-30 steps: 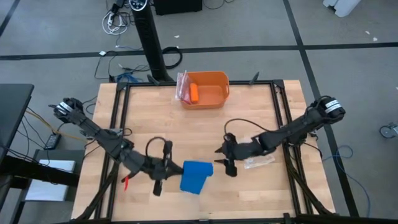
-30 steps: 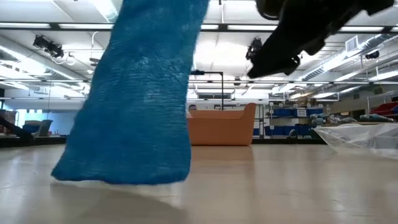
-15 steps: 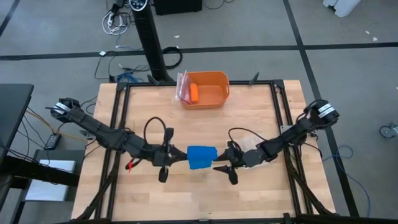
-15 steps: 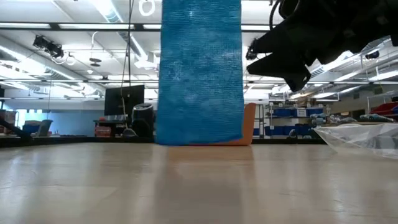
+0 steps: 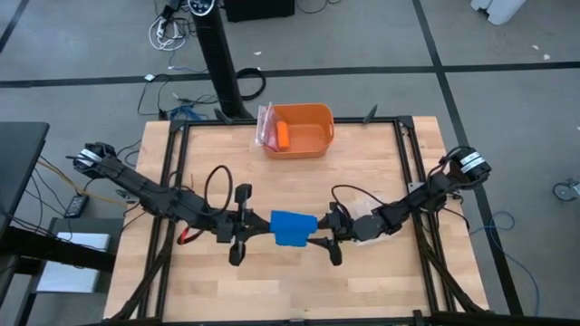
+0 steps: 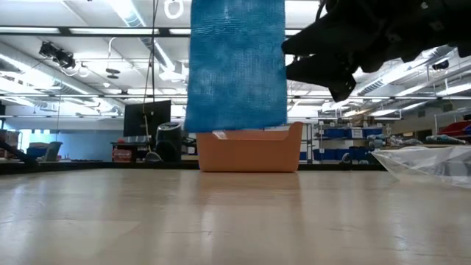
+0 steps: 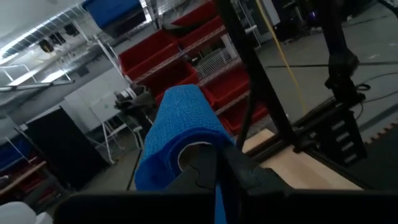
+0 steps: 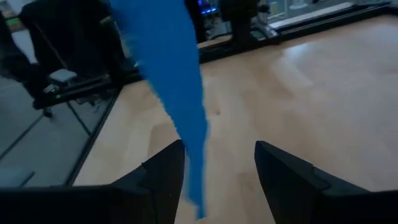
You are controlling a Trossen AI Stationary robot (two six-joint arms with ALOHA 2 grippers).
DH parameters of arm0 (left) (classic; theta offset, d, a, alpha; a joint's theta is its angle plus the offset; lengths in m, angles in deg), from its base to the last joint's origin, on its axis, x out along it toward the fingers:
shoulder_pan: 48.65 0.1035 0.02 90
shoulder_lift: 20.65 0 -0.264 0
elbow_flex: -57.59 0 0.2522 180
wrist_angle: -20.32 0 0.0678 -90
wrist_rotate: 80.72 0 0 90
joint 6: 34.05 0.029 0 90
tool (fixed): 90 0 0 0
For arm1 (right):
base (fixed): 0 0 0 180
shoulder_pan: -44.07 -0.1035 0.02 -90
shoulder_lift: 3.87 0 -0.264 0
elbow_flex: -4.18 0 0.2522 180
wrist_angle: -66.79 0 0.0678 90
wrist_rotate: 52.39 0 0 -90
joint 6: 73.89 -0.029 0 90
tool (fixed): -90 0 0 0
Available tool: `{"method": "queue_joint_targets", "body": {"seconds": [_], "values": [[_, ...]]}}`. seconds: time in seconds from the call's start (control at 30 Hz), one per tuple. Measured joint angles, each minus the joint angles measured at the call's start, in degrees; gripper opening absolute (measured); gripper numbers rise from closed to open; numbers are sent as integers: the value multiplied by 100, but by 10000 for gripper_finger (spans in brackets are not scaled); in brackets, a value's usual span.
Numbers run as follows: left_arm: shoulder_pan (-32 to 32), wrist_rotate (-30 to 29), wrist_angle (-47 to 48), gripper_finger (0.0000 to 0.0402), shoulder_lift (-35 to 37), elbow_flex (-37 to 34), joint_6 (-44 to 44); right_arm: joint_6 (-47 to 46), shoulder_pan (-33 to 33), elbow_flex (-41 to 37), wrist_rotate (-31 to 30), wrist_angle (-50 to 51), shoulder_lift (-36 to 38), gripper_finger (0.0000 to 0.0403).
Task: Roll bandage
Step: Roll the blue bandage
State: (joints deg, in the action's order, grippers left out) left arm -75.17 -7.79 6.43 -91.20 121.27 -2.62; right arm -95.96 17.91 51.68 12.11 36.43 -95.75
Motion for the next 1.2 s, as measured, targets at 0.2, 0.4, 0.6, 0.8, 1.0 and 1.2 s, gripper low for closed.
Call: {"method": "queue_joint_targets", "body": {"seconds": [0.2,0.4,0.6,0.8,1.0,1.2], "values": [[108,-19,-102,7,9,2,11,25,132,0,441,-180,0,201],[230,5,-440,7,11,4,241,110,129,0,608,-283,-1,203],[285,27,-601,7,52,9,354,133,158,0,610,-249,0,192],[323,-23,-687,7,168,9,440,-13,158,0,582,-107,0,118],[328,-350,-484,7,418,9,553,-235,161,0,801,45,0,10],[336,-1043,-68,7,620,9,708,-368,-114,0,1108,-405,0,4]]}}
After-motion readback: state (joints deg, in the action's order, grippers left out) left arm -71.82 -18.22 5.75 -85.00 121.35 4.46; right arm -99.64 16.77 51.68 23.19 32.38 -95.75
